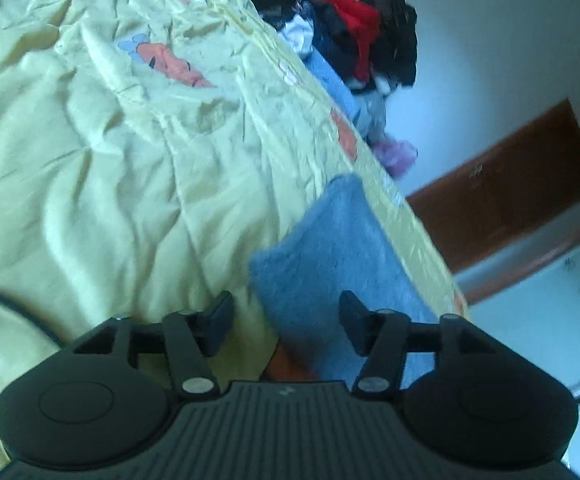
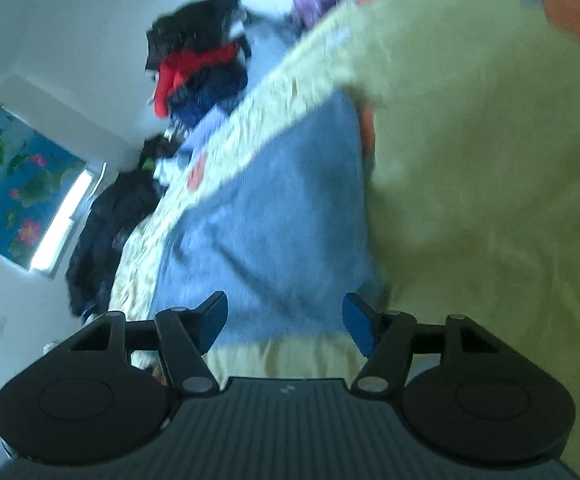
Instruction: Fold small clothes
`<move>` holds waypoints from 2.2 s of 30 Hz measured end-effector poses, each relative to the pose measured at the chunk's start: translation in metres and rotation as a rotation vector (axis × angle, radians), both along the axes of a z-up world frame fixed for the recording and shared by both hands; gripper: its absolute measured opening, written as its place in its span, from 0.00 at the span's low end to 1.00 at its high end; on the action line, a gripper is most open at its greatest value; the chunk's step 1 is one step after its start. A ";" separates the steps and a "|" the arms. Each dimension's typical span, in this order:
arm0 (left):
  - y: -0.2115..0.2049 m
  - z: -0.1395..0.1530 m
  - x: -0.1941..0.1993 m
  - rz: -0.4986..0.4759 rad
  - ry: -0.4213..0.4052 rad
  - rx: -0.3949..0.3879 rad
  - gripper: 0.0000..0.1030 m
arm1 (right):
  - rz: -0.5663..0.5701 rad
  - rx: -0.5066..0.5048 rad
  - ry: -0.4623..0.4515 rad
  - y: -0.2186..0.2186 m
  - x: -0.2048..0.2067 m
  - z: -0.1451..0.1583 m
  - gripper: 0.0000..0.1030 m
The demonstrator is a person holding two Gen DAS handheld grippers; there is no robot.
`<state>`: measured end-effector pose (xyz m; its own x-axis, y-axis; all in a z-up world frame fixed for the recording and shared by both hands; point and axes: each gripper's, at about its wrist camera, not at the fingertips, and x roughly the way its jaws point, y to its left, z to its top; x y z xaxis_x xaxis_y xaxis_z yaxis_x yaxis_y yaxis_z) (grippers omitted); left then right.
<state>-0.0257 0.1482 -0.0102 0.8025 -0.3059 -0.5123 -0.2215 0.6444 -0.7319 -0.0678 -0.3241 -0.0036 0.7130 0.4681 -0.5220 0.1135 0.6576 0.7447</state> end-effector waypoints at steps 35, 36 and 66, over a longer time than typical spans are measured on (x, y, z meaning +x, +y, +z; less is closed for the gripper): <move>0.005 0.017 -0.090 -0.098 0.090 0.171 0.09 | -0.062 0.129 0.090 -0.008 -0.054 -0.026 0.28; 0.005 0.019 -0.090 -0.098 0.098 0.207 0.14 | -0.075 0.111 0.115 -0.007 -0.054 -0.026 0.36; -0.096 0.012 0.143 -0.410 -0.019 0.789 0.28 | 0.193 -0.725 -0.044 0.047 0.172 -0.001 0.49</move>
